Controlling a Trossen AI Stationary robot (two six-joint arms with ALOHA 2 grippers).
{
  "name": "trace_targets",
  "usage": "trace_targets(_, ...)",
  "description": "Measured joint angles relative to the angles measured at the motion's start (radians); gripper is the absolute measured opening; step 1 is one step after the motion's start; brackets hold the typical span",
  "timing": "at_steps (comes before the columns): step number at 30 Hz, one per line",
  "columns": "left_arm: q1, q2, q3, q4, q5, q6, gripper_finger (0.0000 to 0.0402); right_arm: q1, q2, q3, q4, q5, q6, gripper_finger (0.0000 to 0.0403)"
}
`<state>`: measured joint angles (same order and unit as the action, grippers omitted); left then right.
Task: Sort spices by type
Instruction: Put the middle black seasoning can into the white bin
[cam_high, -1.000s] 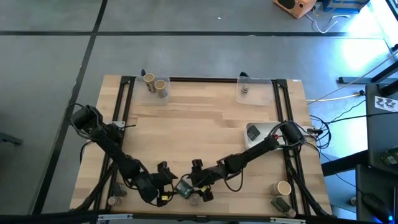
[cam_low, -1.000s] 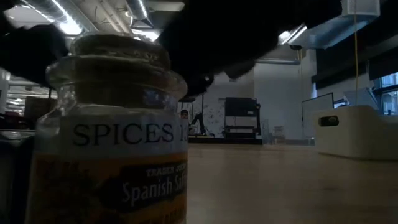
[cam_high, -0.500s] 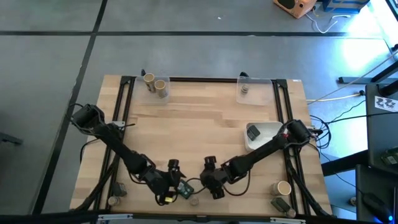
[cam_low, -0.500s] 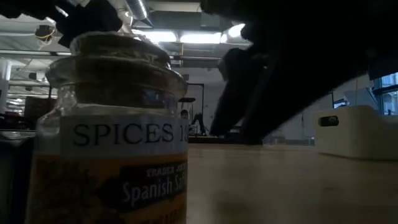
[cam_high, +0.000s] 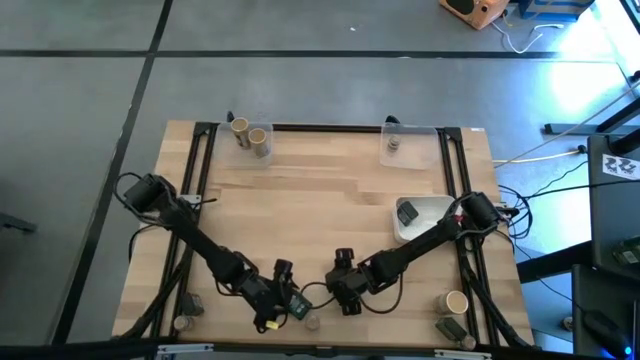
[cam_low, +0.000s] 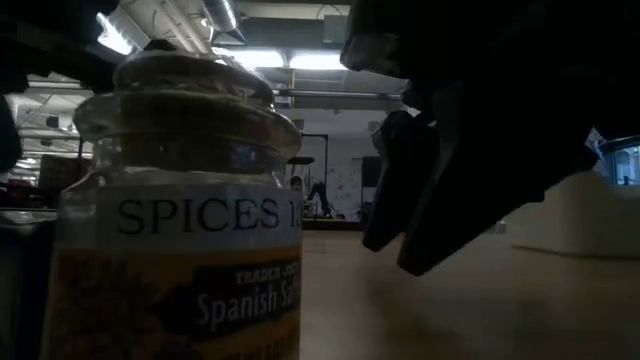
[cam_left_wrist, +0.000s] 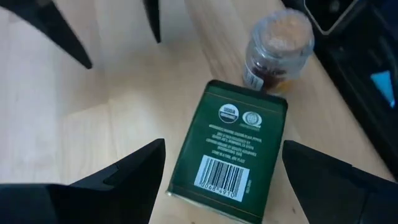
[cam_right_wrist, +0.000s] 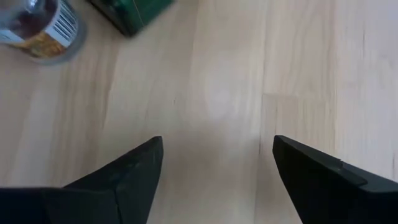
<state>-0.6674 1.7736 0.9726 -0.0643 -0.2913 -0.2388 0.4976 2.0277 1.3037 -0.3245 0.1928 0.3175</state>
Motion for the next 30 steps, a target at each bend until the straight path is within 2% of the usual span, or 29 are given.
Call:
trace_targets(12,0.022,0.071,0.0,0.004,0.0,0.054,0.0306,-0.001,0.0,-0.012,0.04,0.001,0.019,0.0303)
trace_targets(19,0.024,0.119,0.002,0.014,0.0,0.001,0.0306,-0.001,0.0,-0.012,0.046,0.011,0.019,0.0303)
trace_targets(22,0.028,0.123,0.002,0.025,0.003,-0.051,0.0294,0.0,0.0,-0.012,0.046,0.018,0.019,0.0303)
trace_targets(27,0.026,0.102,-0.001,0.038,0.002,-0.076,0.0252,0.0,0.0,-0.012,0.046,0.018,0.019,0.0303)
trace_targets(30,0.026,0.072,-0.002,0.04,-0.004,-0.105,0.0249,0.001,-0.024,-0.012,0.018,0.015,0.019,0.0303)
